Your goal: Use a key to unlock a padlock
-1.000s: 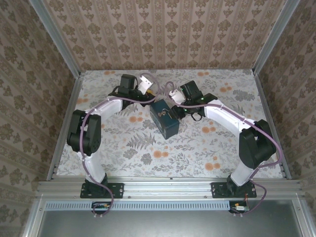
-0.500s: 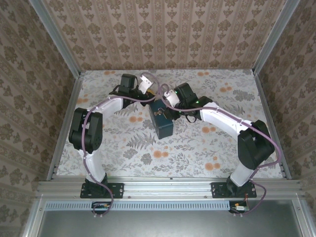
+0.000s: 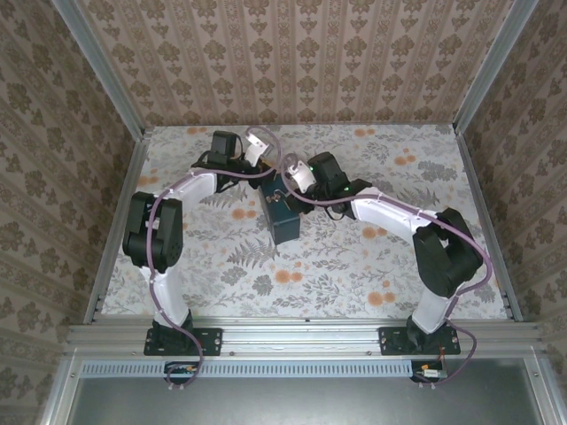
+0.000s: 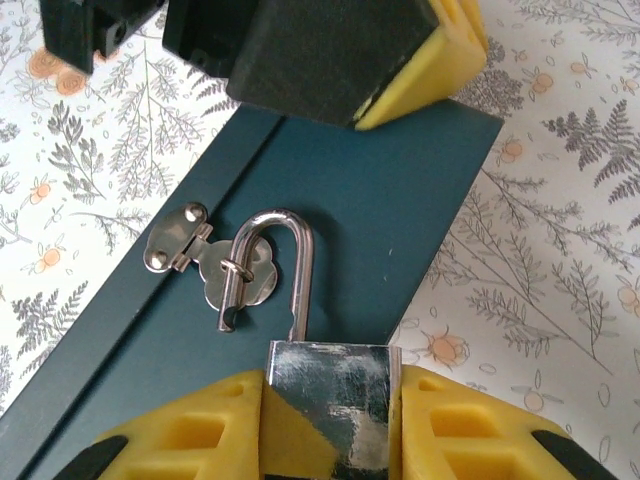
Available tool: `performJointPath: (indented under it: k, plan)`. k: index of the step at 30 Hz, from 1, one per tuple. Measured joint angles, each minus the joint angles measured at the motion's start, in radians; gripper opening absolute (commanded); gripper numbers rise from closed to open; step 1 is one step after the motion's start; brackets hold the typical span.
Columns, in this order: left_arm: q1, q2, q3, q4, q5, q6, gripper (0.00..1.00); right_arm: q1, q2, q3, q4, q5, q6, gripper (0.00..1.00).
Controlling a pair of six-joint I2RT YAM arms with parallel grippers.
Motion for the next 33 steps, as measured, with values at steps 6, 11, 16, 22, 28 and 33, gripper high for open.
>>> performJointPath:
  k: [6,11,16,22,28,33]
  plan:
    - [0.011,-0.001,0.000,0.010,0.047,-0.073,0.28,0.006,0.041,0.067,-0.046,0.000,0.052,0.15]
    - [0.045,-0.006,-0.007,0.018,0.058,-0.215,0.31,0.011,0.041,0.065,-0.044,-0.001,0.149,0.16]
    - [0.089,-0.006,-0.004,-0.028,0.031,-0.270,0.32,0.013,0.037,0.056,-0.032,-0.001,0.220,0.15]
    - [0.088,-0.011,-0.012,-0.057,0.008,-0.297,0.31,0.027,0.025,0.056,-0.052,0.037,0.333,0.10]
    - [0.070,-0.061,-0.085,-0.023,0.000,-0.343,0.29,0.087,0.006,0.069,-0.121,0.182,0.402,0.08]
    - [0.048,-0.079,-0.118,0.000,-0.006,-0.367,0.29,0.128,0.004,0.075,-0.134,0.278,0.437,0.09]
